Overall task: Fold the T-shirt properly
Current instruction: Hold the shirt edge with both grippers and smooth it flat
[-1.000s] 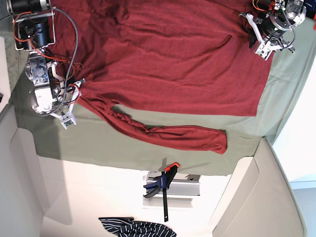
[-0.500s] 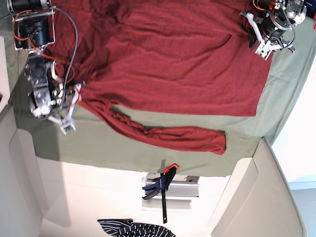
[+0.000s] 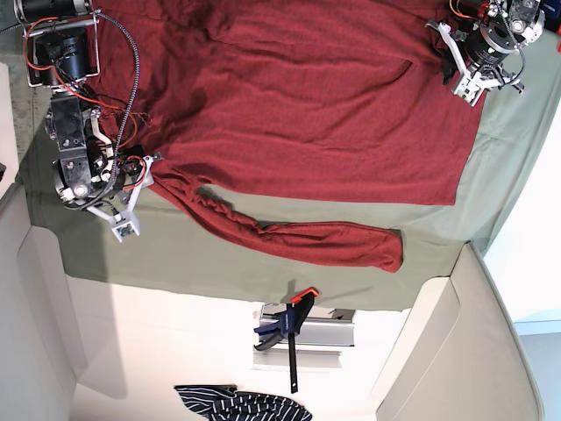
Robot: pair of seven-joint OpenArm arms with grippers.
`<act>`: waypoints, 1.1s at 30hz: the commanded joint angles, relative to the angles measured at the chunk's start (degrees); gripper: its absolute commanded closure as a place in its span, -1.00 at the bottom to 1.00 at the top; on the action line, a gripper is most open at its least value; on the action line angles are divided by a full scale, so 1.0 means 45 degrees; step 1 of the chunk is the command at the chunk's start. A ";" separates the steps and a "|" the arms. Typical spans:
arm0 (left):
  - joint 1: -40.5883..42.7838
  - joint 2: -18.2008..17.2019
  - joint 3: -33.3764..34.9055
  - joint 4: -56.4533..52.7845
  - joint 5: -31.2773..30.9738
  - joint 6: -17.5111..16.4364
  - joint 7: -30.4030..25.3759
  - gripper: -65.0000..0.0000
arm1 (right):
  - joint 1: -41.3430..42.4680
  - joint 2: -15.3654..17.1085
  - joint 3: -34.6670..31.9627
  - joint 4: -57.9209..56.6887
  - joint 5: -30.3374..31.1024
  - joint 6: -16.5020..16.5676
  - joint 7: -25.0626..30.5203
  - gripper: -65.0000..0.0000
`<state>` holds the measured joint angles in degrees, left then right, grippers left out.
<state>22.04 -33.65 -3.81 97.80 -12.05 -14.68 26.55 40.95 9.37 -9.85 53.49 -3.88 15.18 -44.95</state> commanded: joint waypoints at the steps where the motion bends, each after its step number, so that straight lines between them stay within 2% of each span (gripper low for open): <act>1: -0.0068 -0.0209 -0.0121 0.0165 0.0005 0.0010 -0.0238 0.50 | 0.0476 0.0024 0.0044 0.0000 -0.0039 -0.0107 0.0359 -0.05; 10: -0.0068 -0.0209 -0.0121 0.0165 0.0010 0.0010 -0.0238 0.50 | 0.0457 0.0029 0.0044 -0.0748 -0.0049 -0.0121 0.0714 -0.05; 18: -0.0068 -0.0209 -0.0121 0.0165 0.0005 0.0015 -0.0238 0.50 | 0.0452 0.0029 0.0044 -0.1345 -0.0879 -0.0860 0.0942 -0.05; 24: -0.0068 -0.0209 -0.0121 0.0165 0.0005 0.0010 -0.0238 0.50 | 0.0457 0.0029 0.0044 -0.1345 -0.1345 -0.1676 0.1020 -0.05; 29: -0.0068 -0.0209 -0.0121 0.0165 0.0010 0.0015 -0.0243 0.50 | 0.0452 0.0029 0.0044 -0.1345 -0.1258 -0.1467 0.1044 -0.05; 33: -0.0068 -0.0209 -0.0121 0.0165 0.0005 0.0015 -0.0248 0.50 | 0.0447 0.0024 0.0039 -0.1350 -0.0704 -0.0287 0.1044 -0.05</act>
<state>22.04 -33.65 -3.81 97.80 -12.05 -14.68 26.55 40.80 9.34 -9.82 46.70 -7.05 13.87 -41.17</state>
